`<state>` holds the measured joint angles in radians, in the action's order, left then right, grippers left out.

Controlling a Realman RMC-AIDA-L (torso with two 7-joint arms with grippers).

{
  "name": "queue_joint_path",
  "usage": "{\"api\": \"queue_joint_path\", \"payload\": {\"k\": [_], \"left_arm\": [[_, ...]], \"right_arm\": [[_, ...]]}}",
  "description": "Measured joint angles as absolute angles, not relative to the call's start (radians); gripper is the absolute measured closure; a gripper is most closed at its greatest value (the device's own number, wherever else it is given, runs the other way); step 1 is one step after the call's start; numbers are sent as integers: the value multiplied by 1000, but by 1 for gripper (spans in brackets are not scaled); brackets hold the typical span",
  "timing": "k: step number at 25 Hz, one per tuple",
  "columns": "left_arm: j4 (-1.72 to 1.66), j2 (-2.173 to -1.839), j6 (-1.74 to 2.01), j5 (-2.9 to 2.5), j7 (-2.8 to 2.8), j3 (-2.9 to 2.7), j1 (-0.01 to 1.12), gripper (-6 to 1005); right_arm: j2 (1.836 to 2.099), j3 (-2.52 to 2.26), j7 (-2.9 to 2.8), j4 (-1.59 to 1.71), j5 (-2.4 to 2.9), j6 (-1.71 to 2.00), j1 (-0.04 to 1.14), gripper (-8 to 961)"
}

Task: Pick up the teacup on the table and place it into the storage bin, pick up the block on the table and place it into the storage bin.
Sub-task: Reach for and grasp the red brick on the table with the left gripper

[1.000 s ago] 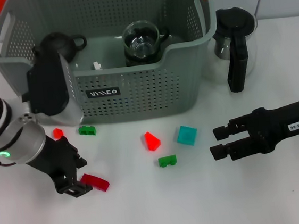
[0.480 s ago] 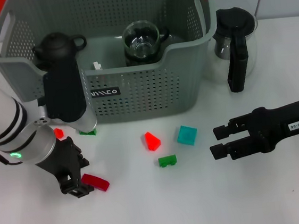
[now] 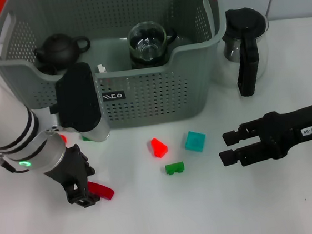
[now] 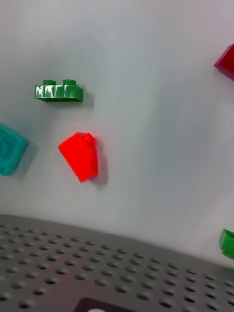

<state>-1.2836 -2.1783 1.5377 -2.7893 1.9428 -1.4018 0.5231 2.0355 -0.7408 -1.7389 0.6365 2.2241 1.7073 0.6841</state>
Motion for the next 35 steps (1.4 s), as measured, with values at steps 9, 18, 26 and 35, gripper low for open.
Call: {"api": "queue_joint_path", "payload": {"k": [9, 18, 26, 35], "left_arm": [[-1282, -2178, 1531, -2779, 1976, -1418, 533, 423], [-1249, -2176, 1469, -2781, 2053, -1433, 553, 422], [-1236, -2174, 1466, -2780, 2077, -1425, 563, 423], [-1230, -2174, 1480, -2779, 2094, -1425, 562, 422]], "right_arm": [[2036, -741, -1739, 637, 2226, 1707, 683, 241], [2036, -741, -1740, 637, 2226, 1707, 676, 241], [2036, -741, -1740, 637, 2226, 1707, 672, 241], [2036, -741, -1740, 637, 2226, 1707, 672, 241]]}}
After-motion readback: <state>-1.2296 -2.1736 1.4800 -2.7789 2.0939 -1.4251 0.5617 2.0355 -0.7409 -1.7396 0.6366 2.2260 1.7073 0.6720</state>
